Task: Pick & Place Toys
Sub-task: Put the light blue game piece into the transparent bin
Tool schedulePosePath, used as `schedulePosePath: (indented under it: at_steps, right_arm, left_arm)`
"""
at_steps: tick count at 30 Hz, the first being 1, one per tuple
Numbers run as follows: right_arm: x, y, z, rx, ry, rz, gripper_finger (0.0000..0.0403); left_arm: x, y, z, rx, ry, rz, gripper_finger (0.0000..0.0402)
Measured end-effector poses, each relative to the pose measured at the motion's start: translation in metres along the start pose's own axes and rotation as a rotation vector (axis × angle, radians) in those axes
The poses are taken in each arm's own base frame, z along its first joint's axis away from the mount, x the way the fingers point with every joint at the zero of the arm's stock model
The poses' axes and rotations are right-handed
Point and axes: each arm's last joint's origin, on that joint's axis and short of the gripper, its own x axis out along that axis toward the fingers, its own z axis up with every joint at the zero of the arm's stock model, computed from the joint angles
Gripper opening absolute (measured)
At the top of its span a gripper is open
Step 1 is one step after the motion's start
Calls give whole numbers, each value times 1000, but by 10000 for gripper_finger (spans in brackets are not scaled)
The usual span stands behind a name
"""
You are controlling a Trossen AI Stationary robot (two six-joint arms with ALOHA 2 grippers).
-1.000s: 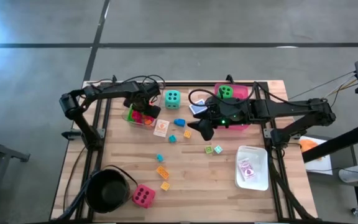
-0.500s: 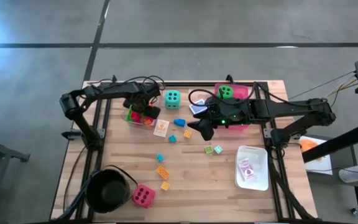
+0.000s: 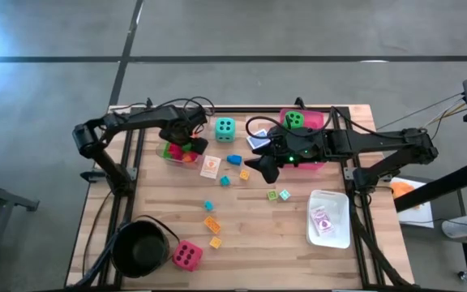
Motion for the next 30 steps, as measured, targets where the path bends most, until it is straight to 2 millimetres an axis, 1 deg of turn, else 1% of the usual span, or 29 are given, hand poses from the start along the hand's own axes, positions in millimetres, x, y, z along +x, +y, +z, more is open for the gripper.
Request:
schedulePosePath:
  at_steps: [3,8,14,19,22,24,26,30]
  right_arm:
    - [0,0,0,-1,2,-2,299]
    - [0,0,0,-2,3,-2,299]
    - [0,0,0,-5,4,-2,299]
    - [0,0,0,-5,5,-1,299]
    - [0,0,-1,-6,8,2,299]
    - [0,0,-1,-7,9,4,299]
    - [0,1,-1,-8,12,6,299]
    - [0,-1,-3,-13,27,-9,299]
  left_arm:
    - [-9,2,-2,-2,-22,-14,318]
    - [-28,6,-8,-8,-75,-50,320]
    - [-54,6,-20,-3,-151,-114,321]
    - [-61,11,-26,-32,-157,-98,321]
    - [-63,10,-30,-22,-150,-102,321]
    - [-65,5,-34,2,-136,-118,321]
    - [-70,-5,-39,54,-136,-152,321]
    - [-82,-32,-60,209,-140,-196,321]
